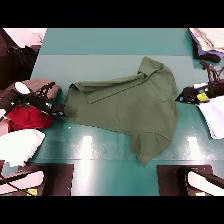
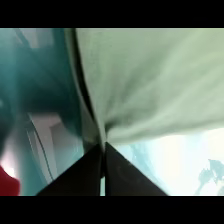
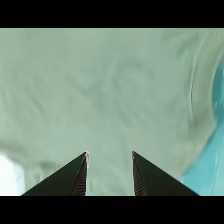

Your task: Fold the shirts.

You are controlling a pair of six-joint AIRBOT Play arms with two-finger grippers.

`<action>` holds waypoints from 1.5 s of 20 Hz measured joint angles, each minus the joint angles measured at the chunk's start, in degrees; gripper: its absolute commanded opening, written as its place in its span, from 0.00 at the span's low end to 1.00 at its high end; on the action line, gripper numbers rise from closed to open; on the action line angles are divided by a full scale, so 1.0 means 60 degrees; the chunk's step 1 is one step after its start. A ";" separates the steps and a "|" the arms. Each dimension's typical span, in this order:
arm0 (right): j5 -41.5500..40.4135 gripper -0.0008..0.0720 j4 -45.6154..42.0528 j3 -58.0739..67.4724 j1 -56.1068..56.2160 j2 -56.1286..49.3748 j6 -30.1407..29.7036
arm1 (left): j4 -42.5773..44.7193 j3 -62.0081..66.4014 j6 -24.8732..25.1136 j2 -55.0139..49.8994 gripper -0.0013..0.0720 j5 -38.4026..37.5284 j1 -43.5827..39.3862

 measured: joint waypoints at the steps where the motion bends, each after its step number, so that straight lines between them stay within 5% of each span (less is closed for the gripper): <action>1: 0.0182 0.44 -0.0036 -0.0306 -0.0153 0.0164 0.0004 | 0.0000 0.0229 -0.0007 0.0069 0.05 -0.0098 0.0000; 3: 0.0415 0.45 -0.0066 -0.1213 -0.0576 0.0670 0.0091 | 0.0000 0.0685 -0.0015 0.0215 0.05 -0.0284 0.0004; 6: 0.0623 0.67 -0.0178 -0.2874 -0.1275 0.1541 0.0193 | -0.0018 0.1104 -0.0011 0.0346 0.05 -0.0463 0.0000; 15: -0.0029 0.62 0.0171 -0.6182 -0.1279 0.2404 0.0572 | -0.0171 0.1355 -0.0007 0.0419 0.05 -0.0605 0.0000; 17: -0.0576 0.58 0.0423 -0.6459 -0.0856 0.2426 0.0623 | -0.0197 0.1362 -0.0007 0.0419 0.05 -0.0681 0.0000; 21: -0.1417 0.04 0.0627 -0.6685 -0.0244 0.2448 0.0754 | -0.0219 0.1362 0.0000 0.0419 0.05 -0.0914 0.0000; 26: -0.1650 0.04 0.0663 -0.5905 -0.0025 0.2710 0.0765 | -0.0313 0.1519 -0.0022 0.0688 0.05 -0.1024 0.0000; 30: -0.1923 0.04 0.0692 -0.3038 0.0015 0.3585 0.0769 | -0.0754 0.3005 -0.0208 0.1559 0.05 -0.0630 0.0000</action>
